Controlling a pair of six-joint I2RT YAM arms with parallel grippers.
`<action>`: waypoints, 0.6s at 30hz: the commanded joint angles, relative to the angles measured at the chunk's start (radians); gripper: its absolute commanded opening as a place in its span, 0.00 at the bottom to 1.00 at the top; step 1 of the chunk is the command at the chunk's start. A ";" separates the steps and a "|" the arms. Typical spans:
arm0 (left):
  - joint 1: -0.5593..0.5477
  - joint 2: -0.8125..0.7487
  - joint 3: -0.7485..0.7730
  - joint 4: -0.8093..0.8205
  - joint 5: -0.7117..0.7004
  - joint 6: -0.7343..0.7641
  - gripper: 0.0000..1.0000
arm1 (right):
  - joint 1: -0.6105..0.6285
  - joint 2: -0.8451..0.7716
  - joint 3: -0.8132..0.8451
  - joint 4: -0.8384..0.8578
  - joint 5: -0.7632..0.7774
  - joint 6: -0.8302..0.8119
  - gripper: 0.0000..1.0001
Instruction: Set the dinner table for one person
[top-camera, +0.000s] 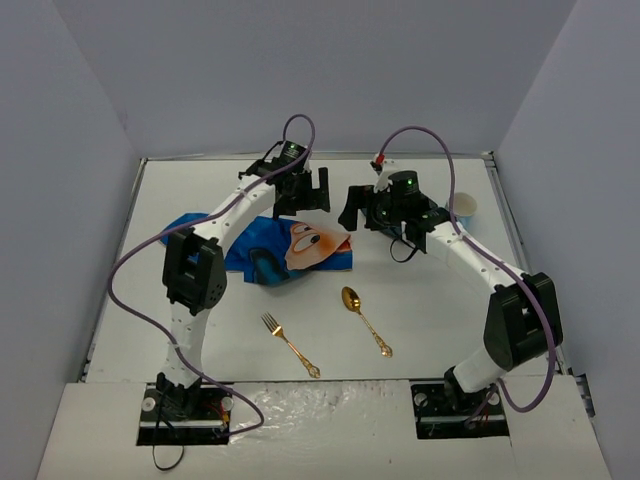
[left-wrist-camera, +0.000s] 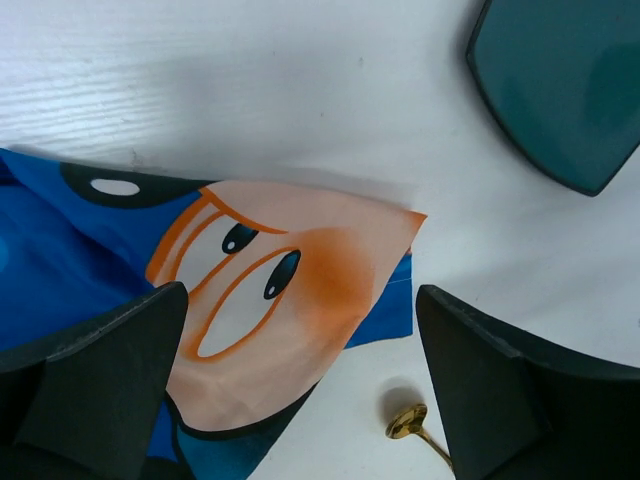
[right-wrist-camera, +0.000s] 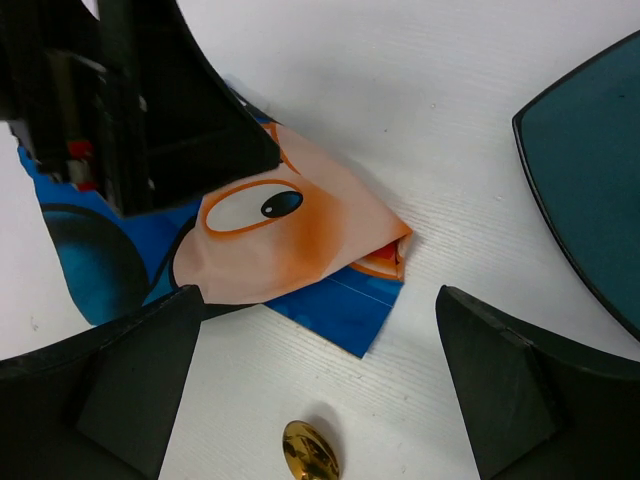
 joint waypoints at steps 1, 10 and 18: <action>0.046 -0.125 0.024 0.030 0.028 0.040 0.97 | 0.042 0.003 -0.029 0.046 0.060 -0.008 0.93; 0.097 -0.381 -0.290 0.013 -0.091 0.107 0.97 | 0.146 0.089 -0.053 -0.091 0.253 0.015 0.79; 0.143 -0.574 -0.629 0.056 -0.217 0.045 0.97 | 0.206 0.170 -0.036 -0.165 0.410 0.129 0.78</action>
